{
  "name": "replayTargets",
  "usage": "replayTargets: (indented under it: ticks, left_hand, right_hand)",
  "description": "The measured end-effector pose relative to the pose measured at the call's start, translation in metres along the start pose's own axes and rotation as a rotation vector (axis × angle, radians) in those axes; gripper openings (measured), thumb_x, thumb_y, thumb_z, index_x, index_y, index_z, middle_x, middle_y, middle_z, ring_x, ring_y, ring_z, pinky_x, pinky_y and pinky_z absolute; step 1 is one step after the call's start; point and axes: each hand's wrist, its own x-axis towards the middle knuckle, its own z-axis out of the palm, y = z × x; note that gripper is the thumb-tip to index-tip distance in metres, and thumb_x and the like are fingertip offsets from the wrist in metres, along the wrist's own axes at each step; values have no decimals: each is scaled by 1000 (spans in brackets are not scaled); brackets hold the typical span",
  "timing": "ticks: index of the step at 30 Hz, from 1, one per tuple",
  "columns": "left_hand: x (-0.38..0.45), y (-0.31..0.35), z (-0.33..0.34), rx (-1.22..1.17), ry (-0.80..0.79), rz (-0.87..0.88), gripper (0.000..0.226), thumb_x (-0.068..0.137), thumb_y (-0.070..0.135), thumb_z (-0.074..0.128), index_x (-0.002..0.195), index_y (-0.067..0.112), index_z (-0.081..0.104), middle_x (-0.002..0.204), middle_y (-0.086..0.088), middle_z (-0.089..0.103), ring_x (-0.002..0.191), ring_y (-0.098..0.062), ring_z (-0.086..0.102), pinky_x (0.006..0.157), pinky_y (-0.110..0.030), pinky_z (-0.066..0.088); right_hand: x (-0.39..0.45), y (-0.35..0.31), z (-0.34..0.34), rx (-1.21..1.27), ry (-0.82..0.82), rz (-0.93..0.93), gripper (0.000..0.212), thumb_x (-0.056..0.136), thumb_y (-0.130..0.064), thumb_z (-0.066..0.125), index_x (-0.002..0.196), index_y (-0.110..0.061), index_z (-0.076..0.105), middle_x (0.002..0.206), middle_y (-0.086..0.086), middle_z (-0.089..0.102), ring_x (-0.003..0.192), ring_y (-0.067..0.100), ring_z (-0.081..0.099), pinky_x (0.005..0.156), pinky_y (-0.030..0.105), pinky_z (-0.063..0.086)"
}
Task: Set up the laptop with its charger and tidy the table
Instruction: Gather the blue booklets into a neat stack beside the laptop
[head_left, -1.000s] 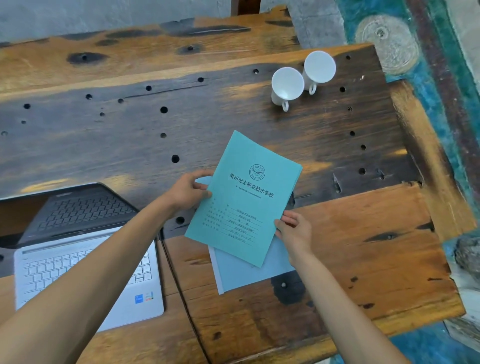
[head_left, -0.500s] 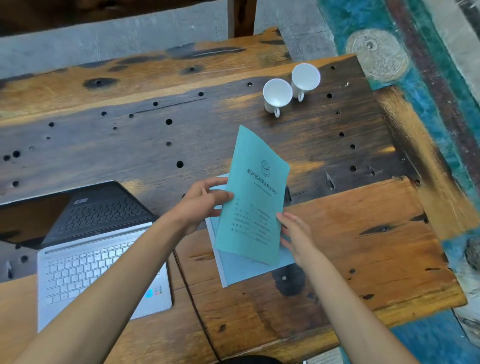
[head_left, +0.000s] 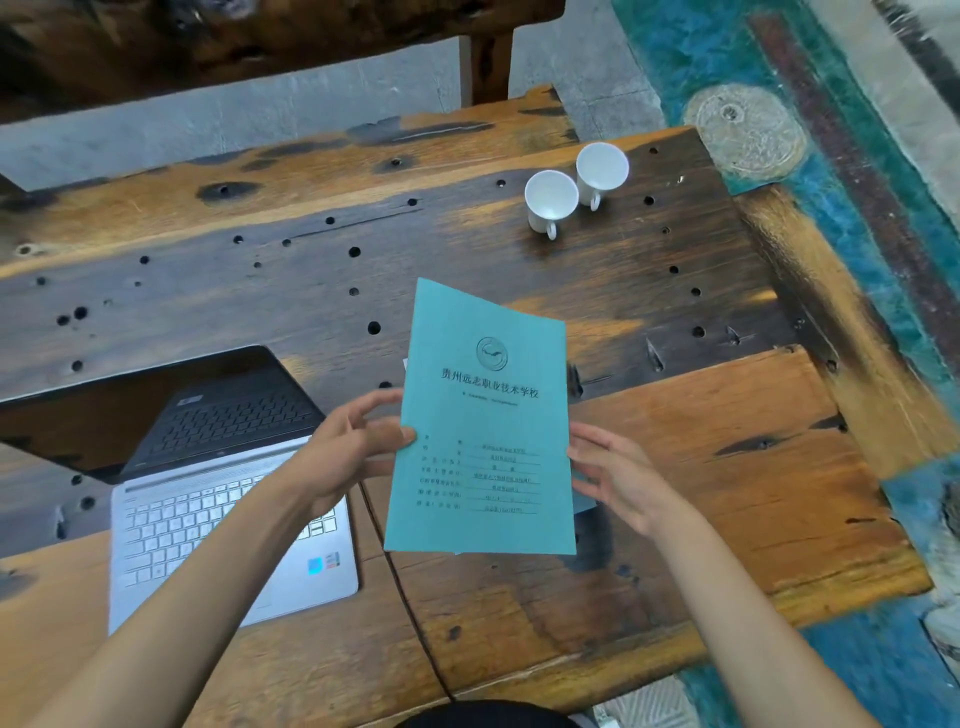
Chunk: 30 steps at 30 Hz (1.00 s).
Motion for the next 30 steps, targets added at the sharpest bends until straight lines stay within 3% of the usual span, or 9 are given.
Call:
replayTargets:
  ticks: [4,6,12,16,19,23,27,29,30]
  left_hand:
    - [9,-39,2,2,115,-67,45,91,-7,64,130,14,55,115,-18,74,110,-34,71,94,-50,56]
    - [16,-58,7,-9,152,-118,45,90,-8,64,128,15,54,111,-16,76,104,-30,73,82,-42,60]
    - [45,-90,21,-66,286,-214,45,90,-13,61,123,15,51,106,-16,75,84,-24,76,61,-33,61]
    - [62,-101,26,26,344,-252,46,90,-13,61,127,11,47,113,-22,71,103,-34,71,88,-52,59]
    - [70,-106,19,99,380,-266,35,90,-8,64,118,9,51,112,-19,70,102,-30,71,93,-51,58]
    - [81,-104,4,186,378,-248,13,98,11,60,110,14,58,112,-6,70,98,-18,72,86,-40,60]
    - [100,-86,-9,140,417,-118,39,96,14,64,129,24,48,116,6,67,102,-7,67,75,-22,53]
    - [111,-76,-13,31,415,-115,47,93,12,69,133,22,47,118,4,67,106,-12,67,86,-29,55]
    - [116,-73,-15,10,414,-121,48,91,11,72,133,20,49,118,2,67,107,-15,68,91,-34,54]
  right_hand:
    - [7,-15,0,-253,73,-10,36,95,0,65,125,-20,67,117,-3,77,111,17,72,92,40,59]
    - [15,-22,-2,-346,115,-2,34,95,-1,63,122,-22,68,115,-3,77,108,16,73,92,40,59]
    - [44,-34,1,-523,123,52,34,97,0,60,125,-20,66,117,-1,74,103,11,73,69,22,60]
    - [57,-27,1,-535,131,82,34,99,1,56,126,-17,63,117,1,72,99,9,71,58,16,56]
    - [66,-21,-6,-514,157,80,30,99,1,57,120,-18,67,116,3,71,93,9,73,60,18,57]
    - [81,-27,-16,-461,199,56,23,98,-7,65,115,-21,70,119,5,70,107,15,69,70,24,61]
    - [105,-40,-15,-565,228,-18,36,97,-12,67,131,-22,63,122,-1,66,112,10,62,90,29,56]
    - [115,-45,-8,-637,212,-29,45,95,-17,71,138,-19,59,118,-4,67,111,11,63,97,33,54]
    - [119,-47,-3,-662,204,-32,46,93,-19,74,136,-19,59,114,-4,68,106,9,66,92,30,55]
